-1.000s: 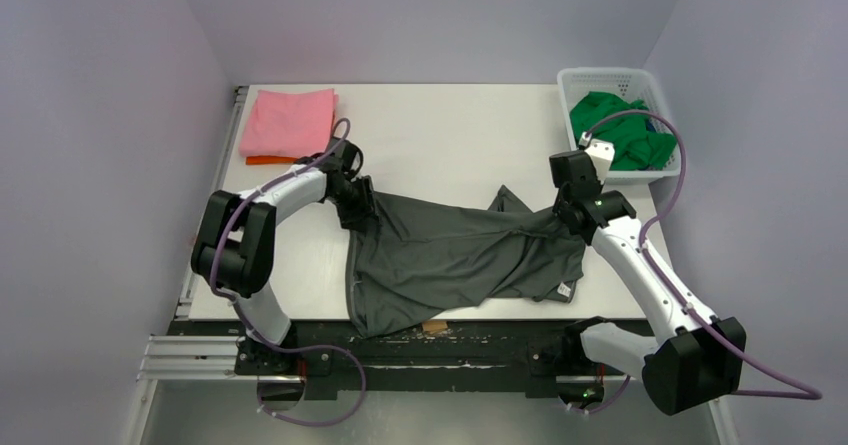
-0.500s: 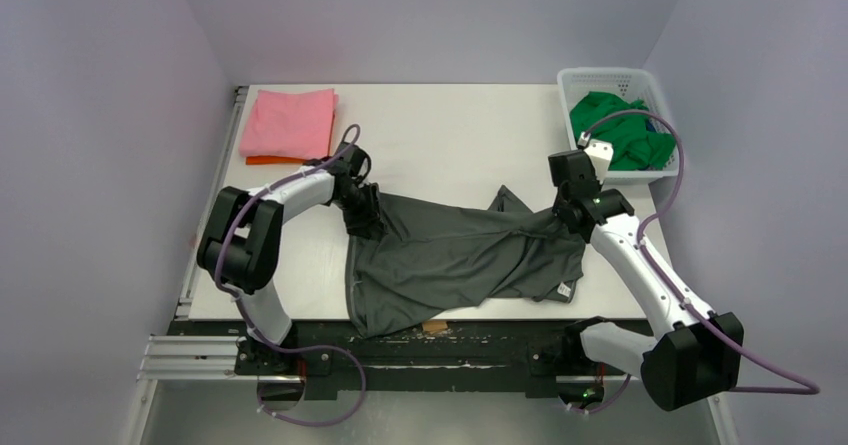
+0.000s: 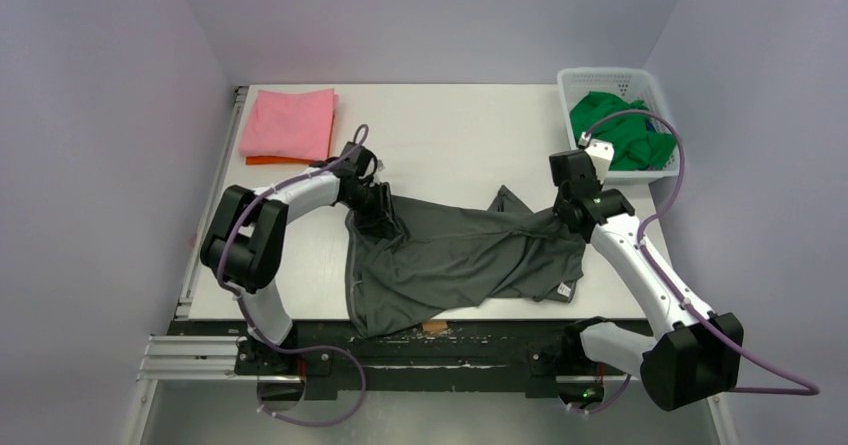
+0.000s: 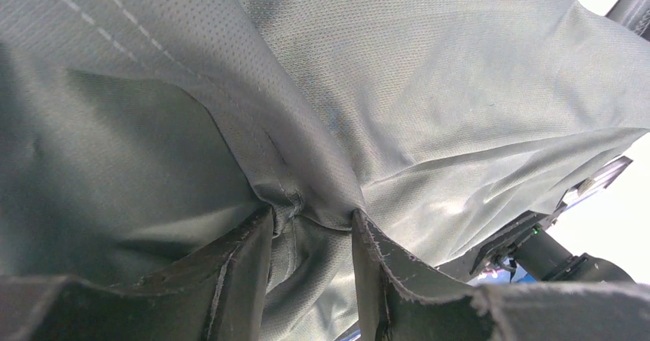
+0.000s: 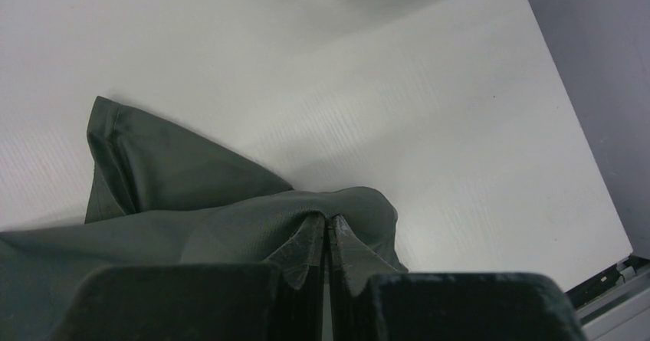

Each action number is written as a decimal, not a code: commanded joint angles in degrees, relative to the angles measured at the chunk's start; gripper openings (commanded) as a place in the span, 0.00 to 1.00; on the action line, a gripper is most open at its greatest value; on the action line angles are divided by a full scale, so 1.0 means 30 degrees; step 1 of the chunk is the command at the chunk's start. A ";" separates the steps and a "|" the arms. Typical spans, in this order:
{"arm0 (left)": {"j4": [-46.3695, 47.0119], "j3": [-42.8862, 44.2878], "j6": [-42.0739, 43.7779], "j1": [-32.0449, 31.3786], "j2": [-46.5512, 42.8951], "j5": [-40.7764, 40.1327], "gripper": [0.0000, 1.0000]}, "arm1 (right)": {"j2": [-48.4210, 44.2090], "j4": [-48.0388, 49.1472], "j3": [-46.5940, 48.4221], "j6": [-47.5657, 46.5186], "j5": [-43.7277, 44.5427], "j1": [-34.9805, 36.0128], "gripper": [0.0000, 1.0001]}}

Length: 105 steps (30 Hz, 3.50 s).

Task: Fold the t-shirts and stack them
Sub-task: Flatten out the tshirt

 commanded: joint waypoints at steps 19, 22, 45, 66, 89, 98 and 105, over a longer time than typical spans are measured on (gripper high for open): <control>0.0968 -0.1333 0.0151 0.0998 -0.1698 -0.1534 0.41 | 0.0000 0.0491 0.0026 -0.0204 0.0211 -0.0151 0.00; 0.1803 -0.1604 0.0034 0.1019 -0.1160 -0.0127 0.41 | 0.0031 0.0469 0.0088 -0.0207 0.0188 -0.0133 0.00; 0.4028 -0.0045 -0.1239 -0.1162 0.0739 0.3370 0.32 | 0.0069 0.0520 0.0026 -0.0226 0.0155 -0.0166 0.00; -0.1405 -0.0610 0.0497 -0.0881 -0.6042 -0.7000 0.00 | -0.0917 -0.0008 0.0026 -0.0025 0.1146 -0.0305 0.00; -0.4441 0.5787 0.2508 -0.0285 -1.3251 -1.1109 0.00 | -0.5158 0.0624 0.5194 -0.1904 -0.0912 -0.0351 0.00; -0.5500 1.2181 0.4577 -0.0260 -1.4161 -1.2392 0.00 | -0.4939 0.0358 1.1494 -0.3894 -0.2227 -0.0337 0.00; -0.6098 1.5740 0.5815 -0.0262 -1.5638 -1.1987 0.00 | -0.5147 -0.0427 1.5751 -0.5030 -0.5028 -0.0335 0.00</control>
